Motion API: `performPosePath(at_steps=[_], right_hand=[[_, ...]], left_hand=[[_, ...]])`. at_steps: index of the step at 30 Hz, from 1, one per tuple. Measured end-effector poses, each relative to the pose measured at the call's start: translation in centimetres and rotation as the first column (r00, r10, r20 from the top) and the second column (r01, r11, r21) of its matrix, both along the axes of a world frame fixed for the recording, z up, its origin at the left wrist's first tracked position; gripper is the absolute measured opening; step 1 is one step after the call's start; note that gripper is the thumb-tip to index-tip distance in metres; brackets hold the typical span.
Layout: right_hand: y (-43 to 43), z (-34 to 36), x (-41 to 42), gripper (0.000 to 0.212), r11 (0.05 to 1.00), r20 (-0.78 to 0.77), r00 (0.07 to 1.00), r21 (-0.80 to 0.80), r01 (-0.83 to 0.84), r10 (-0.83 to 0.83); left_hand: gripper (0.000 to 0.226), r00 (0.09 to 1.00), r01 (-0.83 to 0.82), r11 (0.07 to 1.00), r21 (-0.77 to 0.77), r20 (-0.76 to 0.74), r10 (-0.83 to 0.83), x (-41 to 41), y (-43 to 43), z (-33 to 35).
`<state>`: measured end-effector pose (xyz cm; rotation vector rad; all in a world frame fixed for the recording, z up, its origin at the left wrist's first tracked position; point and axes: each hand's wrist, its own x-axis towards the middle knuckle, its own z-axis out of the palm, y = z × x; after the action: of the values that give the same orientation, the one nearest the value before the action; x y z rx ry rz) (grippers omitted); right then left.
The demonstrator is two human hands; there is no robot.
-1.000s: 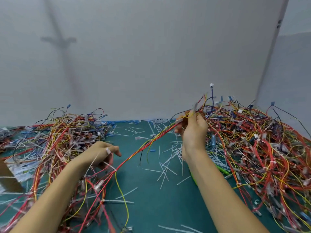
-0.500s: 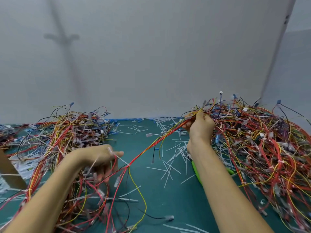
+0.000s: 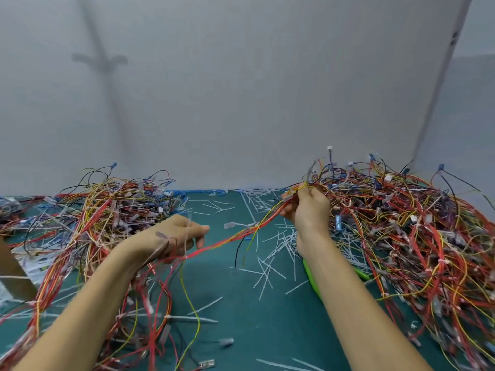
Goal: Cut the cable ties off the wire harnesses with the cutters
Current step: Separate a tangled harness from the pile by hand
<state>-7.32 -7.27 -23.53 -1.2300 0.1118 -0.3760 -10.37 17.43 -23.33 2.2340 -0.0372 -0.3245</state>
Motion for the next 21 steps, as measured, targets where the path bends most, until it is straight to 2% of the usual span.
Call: performPosePath(at_steps=[2,3,5,7,9,12,14,16,18,21], right_hand=[[0.3,-0.3,-0.4,0.036,0.997,0.014,0.998,-0.043,-0.063,0.064],[0.5,-0.4,-0.6,0.035,0.994,0.020,0.996,-0.070,-0.086,0.088],[0.8,-0.6,-1.0,0.034,0.986,0.031,0.992,-0.122,-0.114,0.119],[0.8,-0.5,-1.2,0.035,0.983,0.061,0.991,-0.149,-0.106,0.116],[0.4,-0.3,-1.4,0.034,0.991,0.103,0.993,-0.129,-0.048,0.061],[-0.4,0.3,-1.4,0.031,0.996,0.141,0.989,-0.063,0.057,-0.048],[-0.5,0.6,-1.4,0.030,0.996,0.137,0.988,-0.049,0.080,-0.073],[-0.3,1.0,-1.5,0.031,0.996,0.120,0.991,-0.048,0.069,-0.063],[0.0,1.6,-1.6,0.031,0.999,0.097,0.995,-0.033,0.040,-0.037],[0.3,2.7,-1.8,0.032,0.998,0.062,0.996,0.000,-0.062,0.062]], left_hand=[[0.042,1.000,-0.007,0.986,-0.165,0.001,0.008,0.1,-0.7,0.2],[0.042,1.000,0.004,0.984,-0.180,0.016,-0.002,-0.2,-1.2,0.6],[0.042,0.997,0.074,0.993,-0.088,0.026,-0.072,-0.6,-2.2,1.1],[0.046,0.981,0.188,0.980,0.067,-0.053,-0.185,-1.1,-3.3,1.5],[0.057,0.946,0.316,0.941,0.119,-0.118,-0.303,-1.7,-3.8,1.5],[0.065,0.902,0.419,0.906,-0.052,-0.091,-0.423,-2.2,-3.2,1.3],[0.050,0.890,0.452,0.885,-0.113,-0.010,-0.455,-2.3,-2.6,1.0],[0.031,0.886,0.463,0.883,-0.077,0.055,-0.460,-2.2,-2.4,0.8],[0.021,0.900,0.425,0.905,-0.023,0.116,-0.420,-1.9,-2.6,0.6],[0.022,0.947,0.240,0.963,-0.119,0.245,-0.206,-1.9,-3.1,0.8]])
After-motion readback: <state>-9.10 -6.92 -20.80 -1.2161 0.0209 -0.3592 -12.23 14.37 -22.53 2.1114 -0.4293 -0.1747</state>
